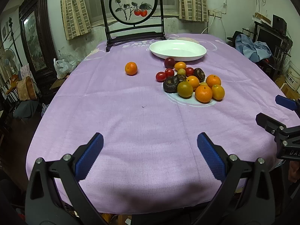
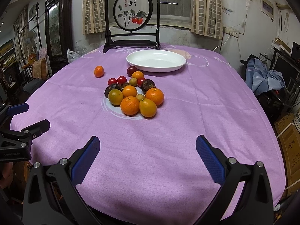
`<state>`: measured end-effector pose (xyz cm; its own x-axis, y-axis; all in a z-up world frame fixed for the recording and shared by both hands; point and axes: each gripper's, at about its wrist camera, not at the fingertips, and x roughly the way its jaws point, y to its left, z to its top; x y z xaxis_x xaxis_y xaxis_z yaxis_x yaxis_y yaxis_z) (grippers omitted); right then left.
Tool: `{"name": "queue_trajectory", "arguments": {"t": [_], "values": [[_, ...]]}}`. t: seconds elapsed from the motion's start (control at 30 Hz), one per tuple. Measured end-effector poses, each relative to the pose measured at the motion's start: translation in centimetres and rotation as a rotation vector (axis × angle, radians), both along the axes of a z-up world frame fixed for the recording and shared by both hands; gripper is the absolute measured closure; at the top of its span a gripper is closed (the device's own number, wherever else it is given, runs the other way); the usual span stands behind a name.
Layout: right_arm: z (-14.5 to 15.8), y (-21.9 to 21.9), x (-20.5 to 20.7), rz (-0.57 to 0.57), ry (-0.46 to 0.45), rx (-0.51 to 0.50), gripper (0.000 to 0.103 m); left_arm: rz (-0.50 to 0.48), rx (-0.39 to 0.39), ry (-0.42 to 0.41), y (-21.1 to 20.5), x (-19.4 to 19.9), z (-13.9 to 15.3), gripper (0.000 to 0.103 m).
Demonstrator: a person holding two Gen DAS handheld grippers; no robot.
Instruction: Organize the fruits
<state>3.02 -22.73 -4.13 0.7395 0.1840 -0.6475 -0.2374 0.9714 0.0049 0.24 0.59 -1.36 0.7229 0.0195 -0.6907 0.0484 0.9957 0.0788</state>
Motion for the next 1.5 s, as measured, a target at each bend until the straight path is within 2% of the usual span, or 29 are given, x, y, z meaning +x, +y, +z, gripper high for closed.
{"name": "queue_trajectory", "arguments": {"t": [0.2,0.33,0.4,0.67,0.77,0.8,1.03,1.1,1.23,1.3,1.33,1.4,1.43,1.5], "values": [[-0.5,0.1,1.1,0.022,0.014,0.013,0.001,-0.001,0.002,0.021,0.1,0.9,-0.7,0.002],[-1.4,0.2,3.2,0.042,0.039,0.022,0.002,0.001,-0.013,0.036,0.8,2.1,-1.3,0.002],[-1.9,0.2,4.7,0.048,0.069,0.030,0.014,0.000,-0.020,0.042,1.3,2.7,-1.6,0.002],[-4.0,-0.5,10.8,0.041,0.188,0.076,0.040,-0.016,-0.054,0.060,2.9,4.3,-2.7,0.002],[-4.8,-0.6,12.3,0.051,0.235,0.092,0.041,-0.038,-0.066,0.057,3.0,4.6,-2.9,0.002],[-5.0,-0.6,12.7,0.063,0.245,0.091,0.044,-0.045,-0.067,0.054,3.0,4.8,-2.9,0.002],[-5.4,-0.4,14.1,0.128,0.263,0.111,0.046,-0.086,-0.098,0.058,2.4,6.0,-3.1,0.002],[-5.4,-0.4,14.6,0.145,0.259,0.116,0.053,-0.105,-0.096,0.057,1.8,6.2,-3.1,0.002],[-5.6,-1.1,15.7,0.209,0.284,0.200,0.063,-0.140,-0.086,0.072,0.2,6.8,-3.4,0.002],[-5.7,-1.6,15.9,0.230,0.298,0.246,0.065,-0.159,-0.095,0.087,-0.7,7.2,-3.5,0.002],[-5.7,-2.4,15.9,0.239,0.309,0.308,0.065,-0.175,-0.106,0.092,-1.3,7.5,-3.5,0.003],[-5.8,-3.5,16.0,0.253,0.309,0.406,0.065,-0.207,-0.128,0.100,-2.5,7.9,-3.5,0.006],[-5.7,-4.3,15.9,0.248,0.300,0.457,0.065,-0.226,-0.140,0.106,-3.3,8.2,-3.5,0.010],[-5.4,-5.3,15.5,0.221,0.271,0.486,0.065,-0.261,-0.160,0.126,-5.0,9.3,-3.8,0.021]]}}
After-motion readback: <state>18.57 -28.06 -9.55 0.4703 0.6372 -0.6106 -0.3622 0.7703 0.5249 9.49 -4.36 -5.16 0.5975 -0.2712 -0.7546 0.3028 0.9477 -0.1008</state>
